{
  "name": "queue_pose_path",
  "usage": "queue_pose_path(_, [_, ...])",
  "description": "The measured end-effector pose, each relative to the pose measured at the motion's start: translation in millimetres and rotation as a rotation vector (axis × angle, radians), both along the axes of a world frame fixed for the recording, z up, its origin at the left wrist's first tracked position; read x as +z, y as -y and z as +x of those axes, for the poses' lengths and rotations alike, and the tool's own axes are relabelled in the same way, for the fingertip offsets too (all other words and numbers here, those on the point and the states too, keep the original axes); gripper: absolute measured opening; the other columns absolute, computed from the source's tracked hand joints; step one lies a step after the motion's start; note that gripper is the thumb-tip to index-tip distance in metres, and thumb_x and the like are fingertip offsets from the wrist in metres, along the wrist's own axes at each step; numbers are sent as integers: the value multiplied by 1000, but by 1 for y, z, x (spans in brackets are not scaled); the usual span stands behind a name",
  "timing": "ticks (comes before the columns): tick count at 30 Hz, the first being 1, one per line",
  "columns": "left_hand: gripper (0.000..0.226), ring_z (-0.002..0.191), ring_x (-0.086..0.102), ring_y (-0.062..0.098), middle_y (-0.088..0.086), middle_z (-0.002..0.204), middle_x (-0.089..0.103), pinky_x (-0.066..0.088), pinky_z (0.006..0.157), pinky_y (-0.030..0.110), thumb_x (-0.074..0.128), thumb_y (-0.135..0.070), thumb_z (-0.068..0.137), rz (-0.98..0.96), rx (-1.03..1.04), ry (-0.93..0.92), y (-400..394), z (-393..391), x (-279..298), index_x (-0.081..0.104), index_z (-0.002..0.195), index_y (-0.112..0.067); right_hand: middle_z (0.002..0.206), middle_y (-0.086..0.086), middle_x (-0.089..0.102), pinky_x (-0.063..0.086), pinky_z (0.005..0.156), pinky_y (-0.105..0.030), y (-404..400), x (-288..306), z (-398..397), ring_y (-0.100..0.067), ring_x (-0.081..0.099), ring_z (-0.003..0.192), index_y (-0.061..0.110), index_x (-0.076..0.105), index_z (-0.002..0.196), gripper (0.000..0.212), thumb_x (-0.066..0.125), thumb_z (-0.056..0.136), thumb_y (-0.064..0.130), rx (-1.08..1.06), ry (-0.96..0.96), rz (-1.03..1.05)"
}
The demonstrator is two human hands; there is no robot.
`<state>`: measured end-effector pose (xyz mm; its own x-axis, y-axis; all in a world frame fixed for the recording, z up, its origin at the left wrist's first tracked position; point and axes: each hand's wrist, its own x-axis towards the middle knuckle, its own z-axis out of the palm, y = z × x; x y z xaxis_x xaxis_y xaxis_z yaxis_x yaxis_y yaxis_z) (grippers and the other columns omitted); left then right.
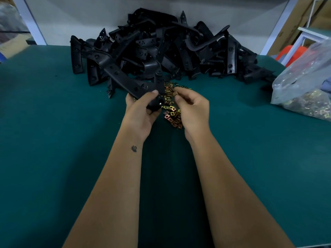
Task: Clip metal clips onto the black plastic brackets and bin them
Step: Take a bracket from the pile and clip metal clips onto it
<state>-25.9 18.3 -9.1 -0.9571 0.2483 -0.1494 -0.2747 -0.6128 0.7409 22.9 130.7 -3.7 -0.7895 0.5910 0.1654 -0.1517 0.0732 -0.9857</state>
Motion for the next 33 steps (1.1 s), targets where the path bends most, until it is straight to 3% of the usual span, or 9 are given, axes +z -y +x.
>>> queue_pose_path(3, [54,90,72,14,1,109,71,56,70,29,73,-1,83,-11,-54,-55,-1,3,0,48,128,-18,102,-6,73,56,93,-33,-1,3,1,-19,69,99,16,72,97,22,62,91,-3,45,-56,-194])
queue_pose_path(8, [56,86,71,15,0,99,72,55,66,27,74,8,77,36,-29,-25,-6,6,2,45,116,-19,93,-12,70,58,88,-37,0,6,1,-24,69,88,5,68,94,10,62,92,-2,132,-104,-434])
queue_pose_path(13, [64,74,73,13,4,94,68,58,68,32,76,12,72,11,60,-34,-15,9,3,37,111,-22,79,0,72,57,83,-30,1,4,1,-16,68,82,13,74,85,15,66,89,1,104,-66,-291])
queue_pose_path(18, [79,71,72,9,-2,87,68,61,78,40,75,11,73,-79,114,-70,-14,10,3,31,131,-22,85,-5,71,57,78,-28,1,1,0,-17,67,83,12,72,88,13,64,90,1,116,-25,-209])
queue_pose_path(23, [68,62,60,6,1,92,61,52,58,19,71,4,77,-190,144,-78,-13,11,5,35,130,-18,84,-5,71,54,71,-20,4,1,-1,-13,67,79,12,72,89,11,65,90,3,141,50,-80])
queue_pose_path(27, [59,55,59,3,0,86,60,51,56,19,71,-1,72,-164,135,-62,-11,10,4,38,117,-20,83,3,71,54,74,-17,6,2,0,-4,67,79,18,72,90,16,66,89,3,165,14,-5])
queue_pose_path(33, [57,53,60,4,-2,78,62,51,58,20,70,-4,65,-47,142,-23,-9,6,3,41,112,-19,92,3,74,56,85,-24,5,5,4,-12,70,94,19,74,96,26,64,88,-3,276,-12,38])
